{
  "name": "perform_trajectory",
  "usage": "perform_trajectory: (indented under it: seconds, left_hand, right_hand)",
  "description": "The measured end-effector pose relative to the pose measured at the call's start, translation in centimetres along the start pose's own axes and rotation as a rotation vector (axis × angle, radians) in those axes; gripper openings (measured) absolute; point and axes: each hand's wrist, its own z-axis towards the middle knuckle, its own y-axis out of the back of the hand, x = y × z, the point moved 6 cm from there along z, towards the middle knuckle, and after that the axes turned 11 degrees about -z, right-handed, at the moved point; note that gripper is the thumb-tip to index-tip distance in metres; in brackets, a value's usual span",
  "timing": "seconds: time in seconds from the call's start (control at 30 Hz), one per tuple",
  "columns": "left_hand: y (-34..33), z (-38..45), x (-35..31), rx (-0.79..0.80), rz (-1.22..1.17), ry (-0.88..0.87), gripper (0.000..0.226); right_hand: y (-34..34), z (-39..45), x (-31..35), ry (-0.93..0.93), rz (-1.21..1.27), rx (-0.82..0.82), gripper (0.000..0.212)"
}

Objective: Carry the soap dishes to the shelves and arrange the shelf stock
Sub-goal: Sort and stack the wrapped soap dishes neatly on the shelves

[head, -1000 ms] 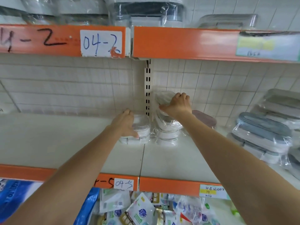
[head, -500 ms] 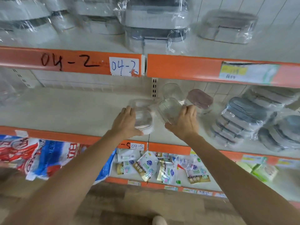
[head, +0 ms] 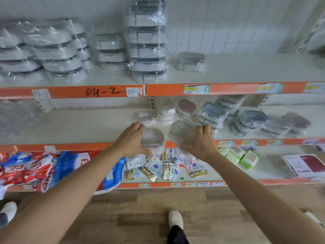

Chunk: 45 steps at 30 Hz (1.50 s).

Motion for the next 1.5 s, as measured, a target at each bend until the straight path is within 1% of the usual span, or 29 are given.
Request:
perform_trajectory:
  seconds: [0.17, 0.3, 0.4, 0.5, 0.6, 0.77, 1.0, 1.1, 1.2, 1.27, 1.5]
  left_hand:
    - [6.1, -1.9, -5.7, -0.068, 0.011, -0.090, 0.104]
    - [9.7, -1.1, -8.8, -0.161, -0.033, -0.128, 0.105]
    - [10.7, 0.5, -10.7, -0.197, -0.045, -0.152, 0.103]
    - [11.6, 3.7, -12.3, -0.211, -0.031, -0.159, 0.104]
    - [13.0, 8.5, -14.4, -0.260, -0.046, -0.164, 0.099]
    - [14.9, 17.7, -16.8, -0.324, -0.097, -0.100, 0.096]
    - [15.9, 26.9, -17.2, -0.297, -0.065, -0.020, 0.100]
    - [16.5, 29.6, -16.6, -0.253, 0.022, 0.022, 0.099]
    - [16.1, 31.6, -15.5, -0.137, 0.087, 0.079, 0.094]
    - [15.3, 32.5, -14.7, -0.063, 0.069, 0.107, 0.091]
    - [15.0, 34.0, -13.8, -0.045, 0.055, 0.088, 0.089]
  right_hand:
    - [7.8, -2.8, -1.3, -0.016, -0.012, -0.113, 0.076]
    - [12.8, -1.9, -2.5, -0.011, -0.054, -0.228, 0.084]
    - [15.1, -0.3, -3.8, -0.006, -0.054, -0.266, 0.084]
    - [16.9, 2.4, -5.9, -0.009, -0.065, -0.282, 0.082]
    - [18.7, 6.5, -8.4, -0.017, -0.072, -0.294, 0.081]
    - [21.6, 14.9, -12.4, 0.003, -0.053, -0.297, 0.080]
    - [22.6, 23.0, -16.4, 0.064, -0.062, -0.211, 0.083]
    - [22.4, 25.0, -16.9, 0.096, -0.026, -0.178, 0.082]
    - [21.9, 26.3, -17.4, 0.114, -0.008, -0.156, 0.079]
    - [21.6, 27.0, -17.6, 0.125, 0.001, -0.138, 0.078]
    - [20.9, 29.3, -17.0, 0.144, -0.005, -0.089, 0.072]
